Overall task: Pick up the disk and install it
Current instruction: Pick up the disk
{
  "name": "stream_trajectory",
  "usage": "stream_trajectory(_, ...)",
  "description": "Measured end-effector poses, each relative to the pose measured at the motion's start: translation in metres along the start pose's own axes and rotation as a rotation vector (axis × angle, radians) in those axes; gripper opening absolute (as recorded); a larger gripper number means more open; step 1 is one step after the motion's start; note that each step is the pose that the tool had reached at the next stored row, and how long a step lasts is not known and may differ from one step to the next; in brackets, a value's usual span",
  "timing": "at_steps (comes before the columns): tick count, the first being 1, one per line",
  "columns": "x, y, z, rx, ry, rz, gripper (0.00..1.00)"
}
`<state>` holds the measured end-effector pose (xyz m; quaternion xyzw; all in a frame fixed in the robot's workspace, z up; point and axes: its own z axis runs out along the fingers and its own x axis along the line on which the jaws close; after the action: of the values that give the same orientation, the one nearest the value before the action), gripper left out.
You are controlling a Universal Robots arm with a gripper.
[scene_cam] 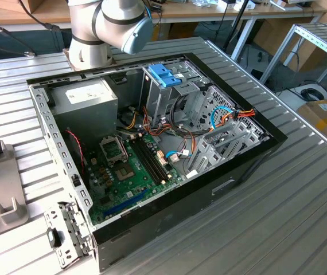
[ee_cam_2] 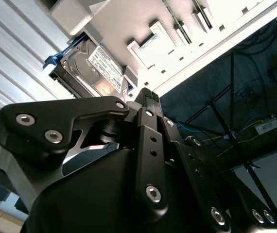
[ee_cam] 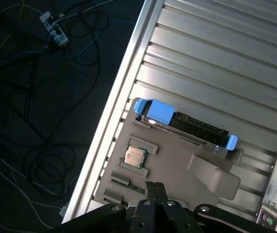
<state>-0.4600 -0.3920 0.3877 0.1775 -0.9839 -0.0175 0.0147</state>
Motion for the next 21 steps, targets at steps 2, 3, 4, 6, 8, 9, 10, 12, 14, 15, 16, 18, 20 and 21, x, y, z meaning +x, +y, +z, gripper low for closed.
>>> stream_trajectory(2,0.0000,0.0000,0.0000,0.0002,0.0003,-0.009,0.10)
stream_trajectory(3,0.0000,0.0000,0.0000,0.0003,0.0005,-0.014,0.10)
stream_trajectory(4,0.0000,0.0000,0.0000,0.0005,0.0008,-0.020,0.10)
stream_trajectory(6,0.0000,0.0000,0.0000,0.0008,0.0013,-0.034,0.10)
stream_trajectory(8,0.0000,0.0000,0.0000,0.0010,0.0016,-0.043,0.10)
stream_trajectory(9,0.0000,0.0000,0.0000,0.0011,0.0019,-0.048,0.10)
stream_trajectory(10,0.0000,0.0000,0.0000,0.0012,0.0021,-0.054,0.10)
stream_trajectory(12,0.0000,0.0000,0.0000,0.0015,0.0026,-0.064,0.10)
stream_trajectory(14,0.0000,0.0000,0.0000,0.0018,0.0030,-0.077,0.10)
stream_trajectory(15,0.0000,0.0000,0.0000,0.0019,0.0034,-0.085,0.10)
stream_trajectory(16,0.0000,0.0000,0.0000,0.0021,0.0037,-0.094,0.10)
stream_trajectory(18,0.0000,0.0000,0.0000,0.0024,0.0041,-0.106,0.10)
stream_trajectory(20,0.0000,0.0000,0.0000,0.0027,0.0046,-0.116,0.10)
stream_trajectory(21,0.0000,0.0000,0.0000,0.0027,0.0047,-0.121,0.10)
